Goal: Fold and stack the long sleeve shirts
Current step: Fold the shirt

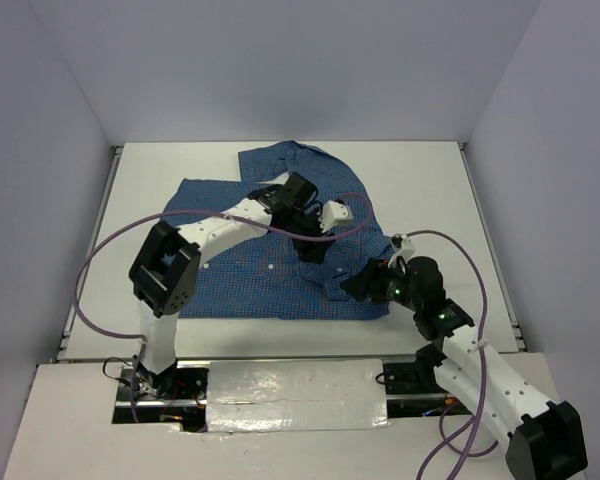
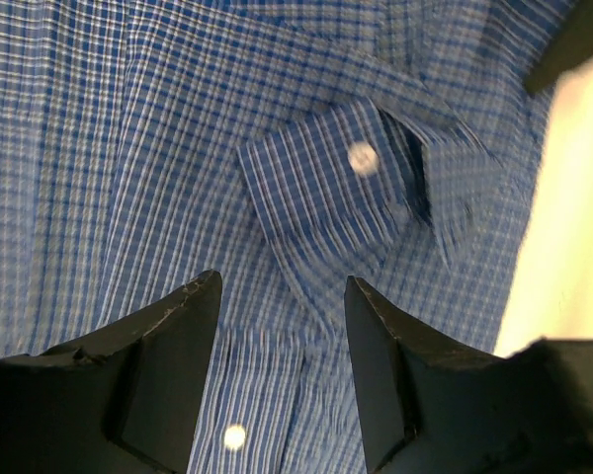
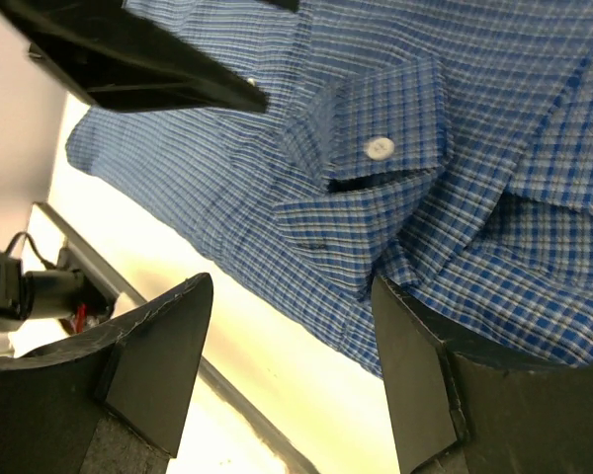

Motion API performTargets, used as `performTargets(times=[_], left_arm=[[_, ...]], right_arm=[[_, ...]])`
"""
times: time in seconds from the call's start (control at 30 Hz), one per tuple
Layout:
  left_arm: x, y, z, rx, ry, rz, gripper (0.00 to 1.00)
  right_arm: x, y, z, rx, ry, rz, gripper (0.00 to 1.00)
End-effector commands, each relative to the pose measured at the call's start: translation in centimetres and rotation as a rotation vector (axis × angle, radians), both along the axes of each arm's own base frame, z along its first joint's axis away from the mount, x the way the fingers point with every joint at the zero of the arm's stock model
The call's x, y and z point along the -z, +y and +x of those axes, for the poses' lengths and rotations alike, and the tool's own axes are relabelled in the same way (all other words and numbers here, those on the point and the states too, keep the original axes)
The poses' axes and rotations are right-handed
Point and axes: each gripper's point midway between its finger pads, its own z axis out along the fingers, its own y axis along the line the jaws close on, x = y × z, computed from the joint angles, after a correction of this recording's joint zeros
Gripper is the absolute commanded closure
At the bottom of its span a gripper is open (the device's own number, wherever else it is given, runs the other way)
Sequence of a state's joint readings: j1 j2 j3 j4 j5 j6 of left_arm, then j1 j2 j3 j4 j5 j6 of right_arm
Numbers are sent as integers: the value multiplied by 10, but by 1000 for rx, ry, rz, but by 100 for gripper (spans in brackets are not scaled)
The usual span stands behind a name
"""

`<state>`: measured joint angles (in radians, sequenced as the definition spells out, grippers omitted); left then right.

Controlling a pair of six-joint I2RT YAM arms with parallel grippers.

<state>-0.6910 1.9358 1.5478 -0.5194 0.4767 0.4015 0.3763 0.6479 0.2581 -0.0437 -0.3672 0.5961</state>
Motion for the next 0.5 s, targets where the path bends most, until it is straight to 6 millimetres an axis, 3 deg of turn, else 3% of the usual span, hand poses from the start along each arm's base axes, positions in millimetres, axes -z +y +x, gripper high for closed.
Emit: performTargets(times=[0.0,0.17,0.3,0.37,0.47], left_arm=[[7,-23,15,-39,31,-45,34],[38,-27,16,-48,129,24,33],[42,-30,11,-39,155,26,33],[36,-32,4,-14,174,1,43],[26,-35,-6,32,198,-34,67]], right_arm=[[-4,-1,14,39,16,-7,28],[11,2,34,32,83,-94,28],[18,6,45,34,80,-90,29],[17,11,52,12,60,-81,31],[17,16,55,-23,29,-85,39]])
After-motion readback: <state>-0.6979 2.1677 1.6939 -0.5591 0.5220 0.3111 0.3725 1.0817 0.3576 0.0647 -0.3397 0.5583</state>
